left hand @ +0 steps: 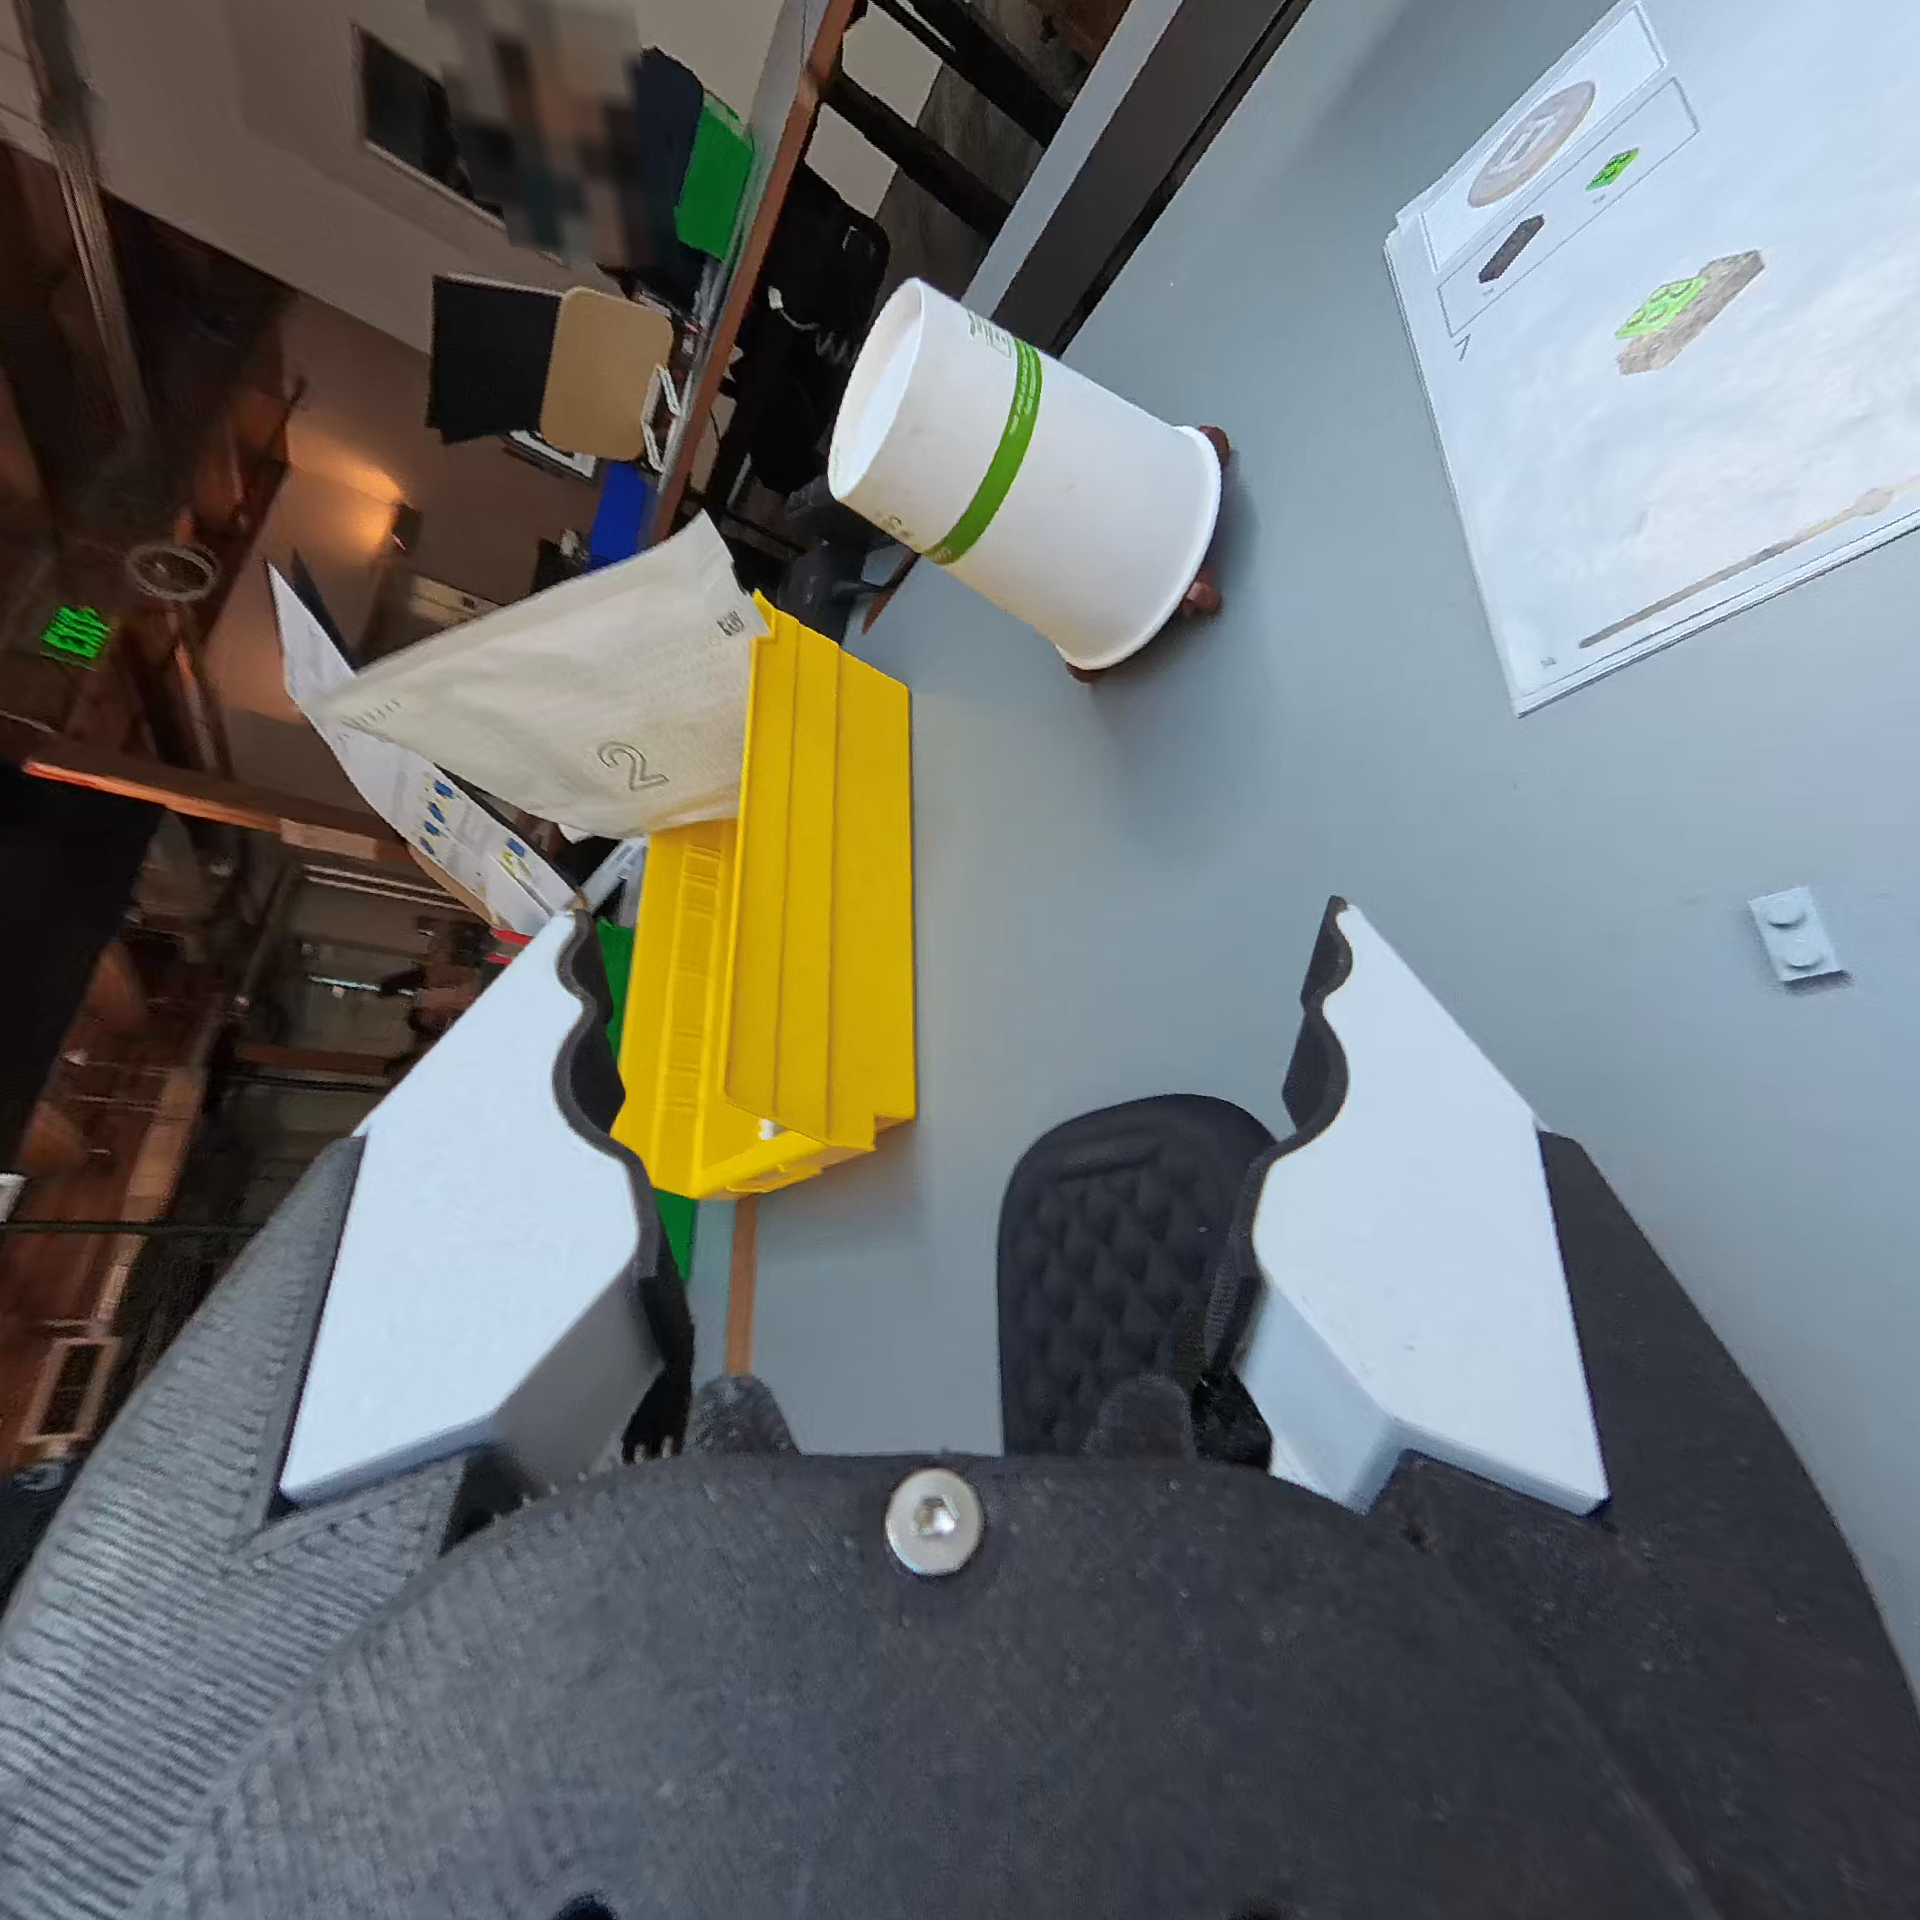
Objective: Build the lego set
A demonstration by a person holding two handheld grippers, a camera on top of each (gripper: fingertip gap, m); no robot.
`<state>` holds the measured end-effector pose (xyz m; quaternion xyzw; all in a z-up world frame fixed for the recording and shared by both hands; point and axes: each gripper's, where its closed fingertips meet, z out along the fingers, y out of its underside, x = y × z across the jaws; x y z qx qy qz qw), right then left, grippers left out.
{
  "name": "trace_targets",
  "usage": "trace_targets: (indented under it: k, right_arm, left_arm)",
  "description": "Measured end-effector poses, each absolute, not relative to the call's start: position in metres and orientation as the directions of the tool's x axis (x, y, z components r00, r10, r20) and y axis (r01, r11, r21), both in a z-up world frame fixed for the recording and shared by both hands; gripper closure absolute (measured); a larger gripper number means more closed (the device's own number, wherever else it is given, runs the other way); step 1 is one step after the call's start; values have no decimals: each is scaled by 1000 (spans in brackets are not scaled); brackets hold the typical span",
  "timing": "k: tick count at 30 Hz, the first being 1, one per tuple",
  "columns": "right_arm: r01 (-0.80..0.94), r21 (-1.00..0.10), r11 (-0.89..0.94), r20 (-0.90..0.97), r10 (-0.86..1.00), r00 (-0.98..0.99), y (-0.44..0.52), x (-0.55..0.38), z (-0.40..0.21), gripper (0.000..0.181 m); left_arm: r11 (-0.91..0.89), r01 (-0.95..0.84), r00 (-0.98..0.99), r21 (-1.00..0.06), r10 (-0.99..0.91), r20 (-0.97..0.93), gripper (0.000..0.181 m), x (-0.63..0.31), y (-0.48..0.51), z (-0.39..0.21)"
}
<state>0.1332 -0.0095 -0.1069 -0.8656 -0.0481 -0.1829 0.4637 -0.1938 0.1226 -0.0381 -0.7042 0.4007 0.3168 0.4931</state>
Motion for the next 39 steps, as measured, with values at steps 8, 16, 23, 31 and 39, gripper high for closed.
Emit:
trace_targets:
  k: [8, 16, 23, 31, 39]
  right_arm:
    - [164, -804, -572, 272, -109, 956, -15, 147, -117, 58]
    - [163, -803, -573, 280, -123, 952, -19, 153, -113, 58]
    - [140, -809, -571, 283, -170, 944, -25, 170, -106, 59]
    - [62, -812, -580, 248, -247, 937, -39, 206, -106, 59]
    - [-60, -796, -602, 140, -280, 950, -36, 236, -119, 59]
  left_arm:
    - [26, -998, -50, 50, 22, -999, 54, -172, 140, 41]
    - [44, -998, 49, -50, -12, -999, 56, -175, 130, 39]
    - [-27, -977, 214, -214, -207, -955, 56, -192, 135, -1]
    - [-455, -580, 700, -676, -702, -129, 49, -171, 112, -80]
    - [-598, -474, 729, -646, -678, 93, 52, -153, 127, -124]
